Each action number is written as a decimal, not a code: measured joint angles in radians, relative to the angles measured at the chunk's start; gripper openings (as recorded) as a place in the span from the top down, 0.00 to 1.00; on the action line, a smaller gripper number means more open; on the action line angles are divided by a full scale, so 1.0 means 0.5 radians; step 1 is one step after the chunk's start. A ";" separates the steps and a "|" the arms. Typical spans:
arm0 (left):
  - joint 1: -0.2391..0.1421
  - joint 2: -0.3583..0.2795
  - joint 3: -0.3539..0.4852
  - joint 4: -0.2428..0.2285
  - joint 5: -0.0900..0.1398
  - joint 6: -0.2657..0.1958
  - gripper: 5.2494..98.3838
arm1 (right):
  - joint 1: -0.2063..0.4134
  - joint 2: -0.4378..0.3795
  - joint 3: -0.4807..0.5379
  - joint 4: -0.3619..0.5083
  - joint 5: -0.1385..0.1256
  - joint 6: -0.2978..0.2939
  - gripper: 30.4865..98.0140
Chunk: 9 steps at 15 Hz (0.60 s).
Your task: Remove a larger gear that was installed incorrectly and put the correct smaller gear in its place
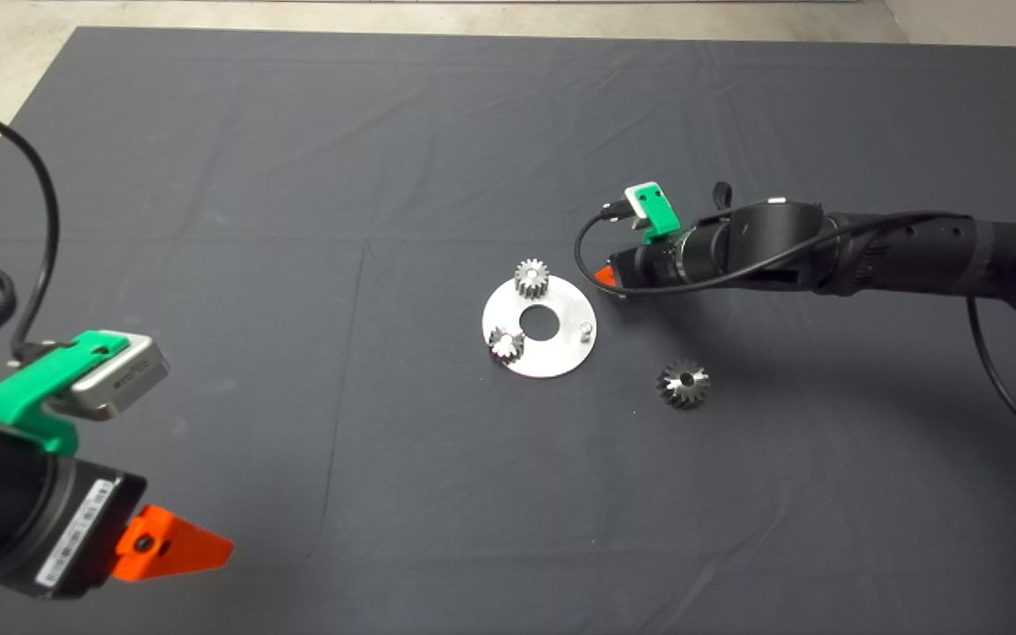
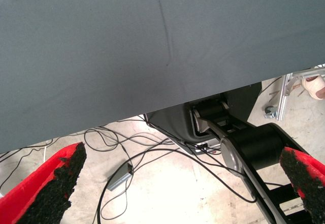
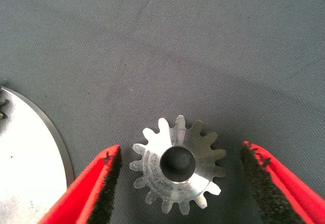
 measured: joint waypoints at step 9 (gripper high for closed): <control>0.000 0.000 0.000 0.000 0.000 0.000 0.00 | -0.002 0.000 -0.022 0.000 0.013 0.000 0.69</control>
